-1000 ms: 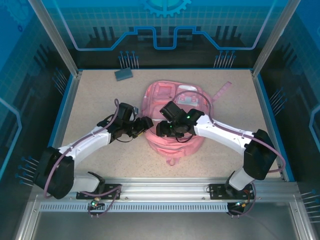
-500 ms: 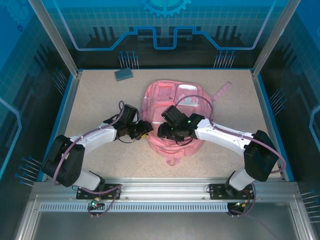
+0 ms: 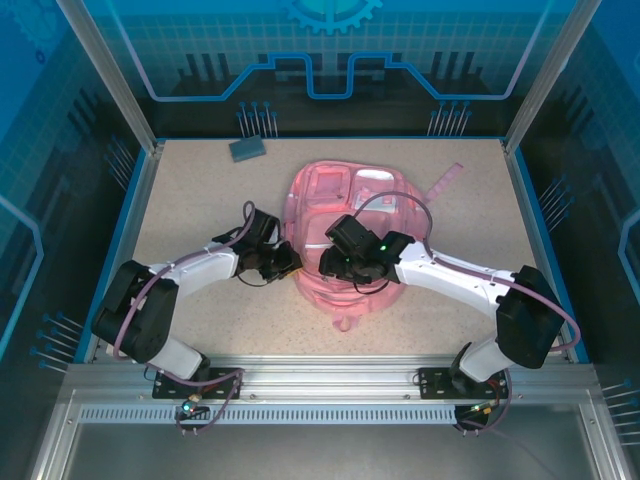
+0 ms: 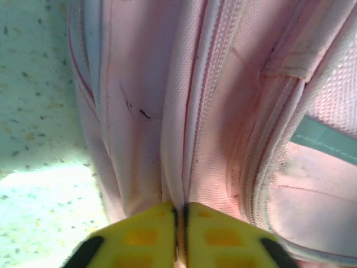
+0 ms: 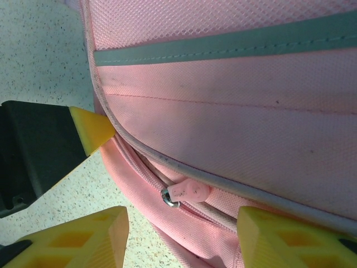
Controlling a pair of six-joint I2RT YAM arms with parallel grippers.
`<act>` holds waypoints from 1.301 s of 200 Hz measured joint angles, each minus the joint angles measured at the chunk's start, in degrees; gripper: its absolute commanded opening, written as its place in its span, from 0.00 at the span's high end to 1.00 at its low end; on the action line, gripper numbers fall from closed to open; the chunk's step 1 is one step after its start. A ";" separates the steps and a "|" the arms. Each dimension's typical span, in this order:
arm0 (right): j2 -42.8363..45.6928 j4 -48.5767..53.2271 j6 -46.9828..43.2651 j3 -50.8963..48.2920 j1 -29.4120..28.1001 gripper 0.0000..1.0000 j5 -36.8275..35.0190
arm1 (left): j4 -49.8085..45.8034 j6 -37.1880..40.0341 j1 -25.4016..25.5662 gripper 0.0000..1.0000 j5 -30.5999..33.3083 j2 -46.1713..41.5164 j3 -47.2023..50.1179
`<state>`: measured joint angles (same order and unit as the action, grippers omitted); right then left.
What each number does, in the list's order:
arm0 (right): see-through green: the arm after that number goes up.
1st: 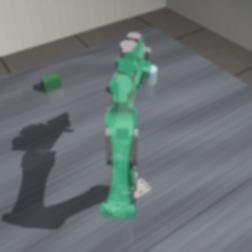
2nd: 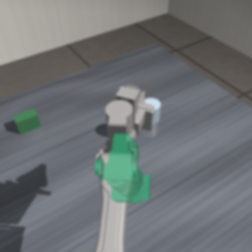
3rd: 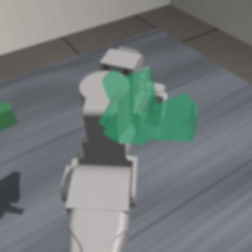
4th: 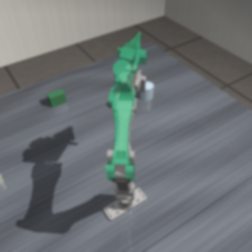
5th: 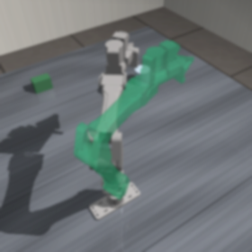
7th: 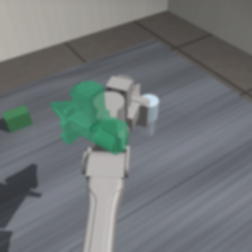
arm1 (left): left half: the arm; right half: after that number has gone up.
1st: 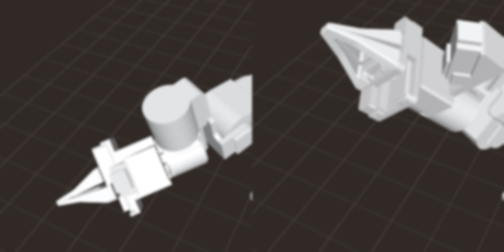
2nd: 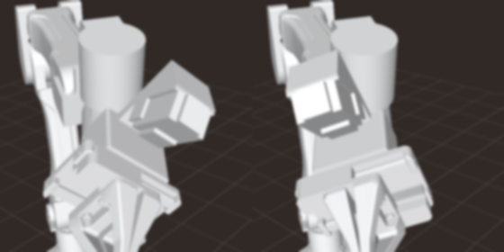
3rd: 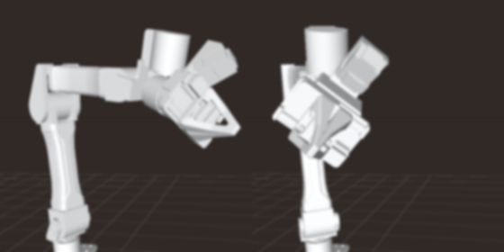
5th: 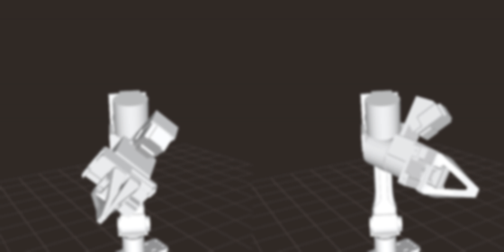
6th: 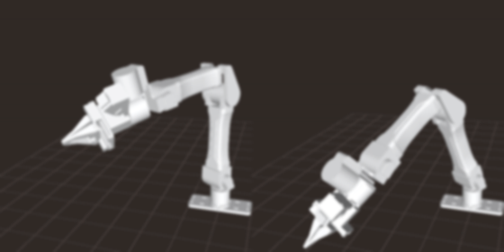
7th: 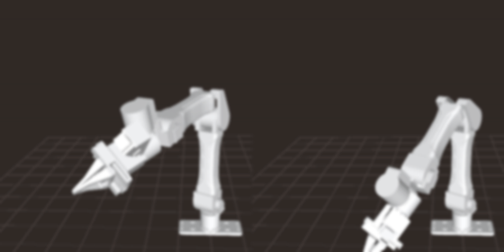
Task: Pack the student bag
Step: Zip the student bag at the top-center of the table.
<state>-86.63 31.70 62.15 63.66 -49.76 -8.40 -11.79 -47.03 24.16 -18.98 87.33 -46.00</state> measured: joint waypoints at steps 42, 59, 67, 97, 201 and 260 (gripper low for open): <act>2.08 0.17 2.12 -1.57 -0.15 0.40 -1.22 | 7.30 0.63 0.00 1.00 -2.89 -4.31 2.97; 4.00 -0.15 3.30 -2.93 -0.17 0.40 -2.10 | 11.41 0.94 0.00 1.00 -3.89 -7.72 4.44; 4.83 -0.39 3.76 -3.41 -0.17 0.40 -2.27 | 13.03 1.16 0.04 1.00 -4.15 -8.94 4.79; 6.27 -1.81 4.90 -4.31 -0.17 0.44 -2.60 | 18.78 2.36 0.17 1.00 -5.68 -10.38 5.16; 10.99 -7.08 7.80 -8.33 1.18 0.39 -3.82 | 26.62 4.59 1.25 1.00 -9.01 -10.36 6.91; 11.69 -8.79 11.41 -11.37 4.11 0.47 -1.49 | 31.43 5.62 1.57 1.00 -10.34 -9.33 9.25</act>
<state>-74.94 22.92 73.56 52.29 -45.65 -9.89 19.64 -41.41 25.74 -29.32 78.00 -36.75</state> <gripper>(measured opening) 0.577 0.050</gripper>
